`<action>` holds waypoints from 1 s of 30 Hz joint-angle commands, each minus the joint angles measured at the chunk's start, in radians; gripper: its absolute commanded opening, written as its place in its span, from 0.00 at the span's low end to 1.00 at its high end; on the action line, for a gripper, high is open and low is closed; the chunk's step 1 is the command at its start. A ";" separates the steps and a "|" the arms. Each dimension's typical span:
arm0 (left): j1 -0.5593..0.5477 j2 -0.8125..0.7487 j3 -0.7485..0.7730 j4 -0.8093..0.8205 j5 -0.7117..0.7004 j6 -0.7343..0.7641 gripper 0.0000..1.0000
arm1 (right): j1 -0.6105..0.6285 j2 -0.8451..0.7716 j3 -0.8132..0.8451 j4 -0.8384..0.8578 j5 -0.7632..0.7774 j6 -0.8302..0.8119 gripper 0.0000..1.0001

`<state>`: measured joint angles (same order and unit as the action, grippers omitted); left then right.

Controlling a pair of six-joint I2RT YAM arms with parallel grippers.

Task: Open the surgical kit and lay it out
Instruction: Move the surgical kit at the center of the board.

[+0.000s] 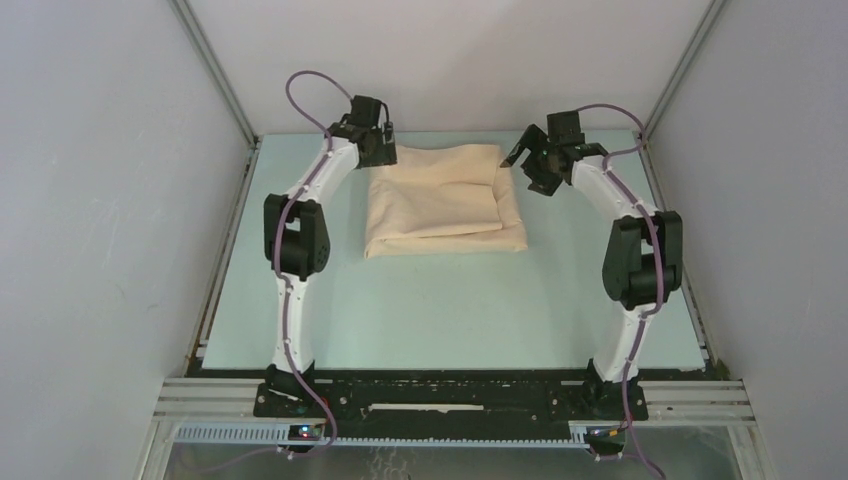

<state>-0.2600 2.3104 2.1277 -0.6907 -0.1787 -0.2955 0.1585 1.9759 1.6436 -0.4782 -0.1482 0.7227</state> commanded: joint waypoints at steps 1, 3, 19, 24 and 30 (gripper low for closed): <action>0.010 -0.155 0.069 0.032 -0.051 0.011 0.83 | 0.040 -0.175 -0.040 -0.054 0.044 -0.066 0.99; 0.010 -0.189 0.049 0.018 -0.052 0.002 0.85 | 0.056 -0.225 -0.101 -0.052 0.038 -0.066 0.96; -0.054 -0.632 -0.503 0.119 0.061 -0.125 0.86 | 0.185 -0.307 -0.296 -0.035 0.102 -0.004 0.70; -0.114 -0.680 -0.572 0.149 0.078 -0.134 0.86 | 0.190 -0.253 -0.304 -0.011 0.083 0.002 0.60; -0.182 -0.689 -0.596 0.165 0.079 -0.112 0.86 | 0.193 -0.215 -0.321 0.006 0.090 0.012 0.58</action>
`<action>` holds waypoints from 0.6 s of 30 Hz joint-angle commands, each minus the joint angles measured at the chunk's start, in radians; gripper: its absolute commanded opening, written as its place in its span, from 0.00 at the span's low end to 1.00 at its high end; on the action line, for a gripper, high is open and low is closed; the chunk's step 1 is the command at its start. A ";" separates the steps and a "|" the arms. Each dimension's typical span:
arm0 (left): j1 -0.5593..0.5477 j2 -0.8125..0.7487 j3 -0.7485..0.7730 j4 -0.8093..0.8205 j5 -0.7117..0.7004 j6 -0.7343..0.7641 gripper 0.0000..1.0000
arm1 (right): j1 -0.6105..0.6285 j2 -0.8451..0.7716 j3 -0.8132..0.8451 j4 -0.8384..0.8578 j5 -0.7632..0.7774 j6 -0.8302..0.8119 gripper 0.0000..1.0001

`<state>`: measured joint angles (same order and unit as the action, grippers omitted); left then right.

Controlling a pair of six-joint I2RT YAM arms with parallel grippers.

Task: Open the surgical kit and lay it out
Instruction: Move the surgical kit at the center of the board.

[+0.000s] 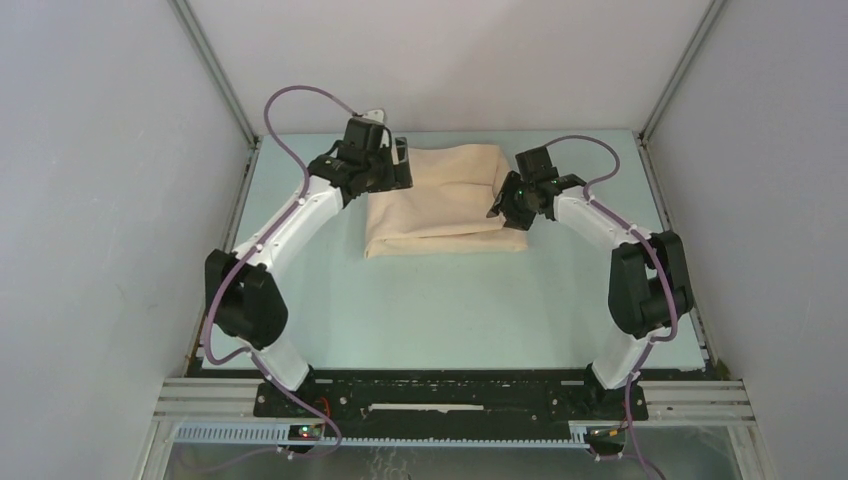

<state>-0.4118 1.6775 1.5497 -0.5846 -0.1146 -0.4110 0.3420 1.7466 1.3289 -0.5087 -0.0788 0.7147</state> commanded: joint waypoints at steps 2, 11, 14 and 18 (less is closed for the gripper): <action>-0.051 -0.055 -0.022 0.063 0.011 0.019 0.86 | 0.011 0.021 -0.006 0.029 0.026 0.021 0.58; -0.122 -0.036 -0.048 0.121 0.013 0.093 0.87 | 0.027 0.035 -0.022 0.051 0.026 0.041 0.57; -0.142 -0.028 -0.059 0.162 0.023 0.127 0.88 | 0.029 0.047 -0.023 0.068 0.012 0.057 0.55; -0.172 -0.009 -0.063 0.204 0.040 0.187 0.90 | 0.029 0.049 -0.023 0.075 0.008 0.067 0.45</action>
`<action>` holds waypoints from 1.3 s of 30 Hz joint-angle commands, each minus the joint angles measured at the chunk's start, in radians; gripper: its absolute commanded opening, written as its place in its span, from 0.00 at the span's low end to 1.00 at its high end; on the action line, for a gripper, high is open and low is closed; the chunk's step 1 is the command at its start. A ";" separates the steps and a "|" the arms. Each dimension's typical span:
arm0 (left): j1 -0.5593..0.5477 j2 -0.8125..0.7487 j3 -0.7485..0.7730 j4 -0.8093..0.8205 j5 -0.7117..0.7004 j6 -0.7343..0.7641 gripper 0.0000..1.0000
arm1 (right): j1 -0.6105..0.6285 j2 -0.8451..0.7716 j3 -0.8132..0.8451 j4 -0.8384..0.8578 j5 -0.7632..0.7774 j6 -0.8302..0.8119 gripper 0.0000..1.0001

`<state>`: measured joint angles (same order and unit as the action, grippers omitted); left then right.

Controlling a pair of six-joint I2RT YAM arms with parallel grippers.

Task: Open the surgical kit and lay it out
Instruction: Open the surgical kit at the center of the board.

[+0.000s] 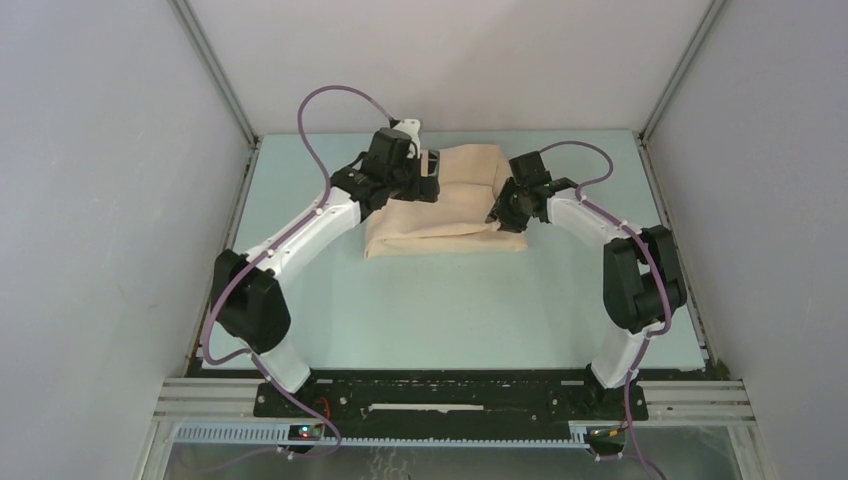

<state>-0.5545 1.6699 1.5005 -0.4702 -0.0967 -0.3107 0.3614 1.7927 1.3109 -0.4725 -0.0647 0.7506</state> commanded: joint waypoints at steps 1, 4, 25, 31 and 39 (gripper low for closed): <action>-0.039 0.004 -0.012 0.099 0.022 0.099 0.90 | 0.009 0.001 -0.005 0.040 -0.006 0.034 0.40; -0.058 0.019 -0.021 0.135 0.041 0.139 0.90 | 0.006 -0.004 -0.006 0.051 -0.021 0.040 0.20; -0.123 0.159 -0.066 0.340 0.254 0.261 0.90 | 0.010 -0.032 0.181 0.016 -0.173 0.083 0.00; -0.123 0.183 -0.055 0.358 0.257 0.271 0.88 | 0.011 -0.021 0.211 0.009 -0.200 0.091 0.00; -0.123 0.236 -0.001 0.370 0.194 0.276 0.79 | 0.012 -0.012 0.243 -0.005 -0.221 0.089 0.00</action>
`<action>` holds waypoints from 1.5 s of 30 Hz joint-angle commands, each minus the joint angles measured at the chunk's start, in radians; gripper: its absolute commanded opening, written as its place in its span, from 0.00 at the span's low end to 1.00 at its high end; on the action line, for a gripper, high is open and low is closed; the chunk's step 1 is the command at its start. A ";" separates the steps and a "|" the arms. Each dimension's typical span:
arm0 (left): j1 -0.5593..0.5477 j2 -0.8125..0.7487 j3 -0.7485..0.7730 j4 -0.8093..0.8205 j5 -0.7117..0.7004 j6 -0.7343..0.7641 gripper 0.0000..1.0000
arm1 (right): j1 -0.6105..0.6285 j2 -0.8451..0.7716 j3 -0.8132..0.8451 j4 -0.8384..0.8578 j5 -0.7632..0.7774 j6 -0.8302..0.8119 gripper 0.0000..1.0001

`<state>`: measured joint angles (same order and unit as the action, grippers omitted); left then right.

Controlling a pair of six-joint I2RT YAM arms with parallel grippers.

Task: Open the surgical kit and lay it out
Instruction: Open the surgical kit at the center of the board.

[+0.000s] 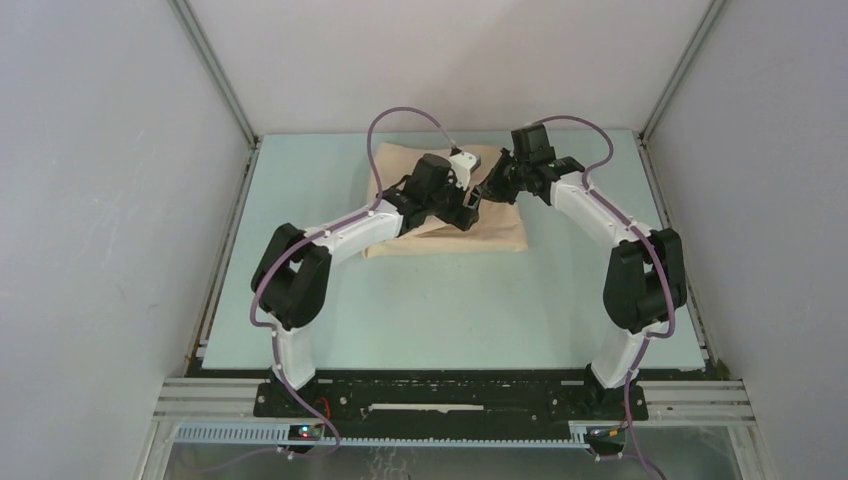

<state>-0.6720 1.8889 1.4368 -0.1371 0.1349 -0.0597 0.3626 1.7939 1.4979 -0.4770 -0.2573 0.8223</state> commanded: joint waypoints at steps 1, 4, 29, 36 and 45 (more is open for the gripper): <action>-0.006 0.021 0.069 0.039 -0.052 0.023 0.76 | 0.011 -0.013 0.059 -0.001 -0.028 0.016 0.00; -0.006 0.028 0.077 0.060 -0.098 0.016 0.60 | 0.011 -0.006 0.073 -0.006 -0.030 0.013 0.00; 0.327 -0.113 -0.011 0.039 -0.443 -0.227 0.00 | -0.084 -0.274 -0.074 -0.027 0.056 -0.082 0.91; 0.575 -0.160 -0.066 -0.076 -0.624 -0.289 0.00 | -0.088 -0.353 -0.099 -0.051 0.076 -0.138 0.91; 0.885 -0.113 -0.126 -0.163 -0.692 -0.348 0.00 | -0.083 -0.399 -0.116 -0.069 0.058 -0.183 0.91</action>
<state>0.1329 1.7676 1.3155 -0.2405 -0.4931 -0.3492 0.2752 1.4425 1.3914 -0.5430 -0.2005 0.6876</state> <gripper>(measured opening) 0.014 0.914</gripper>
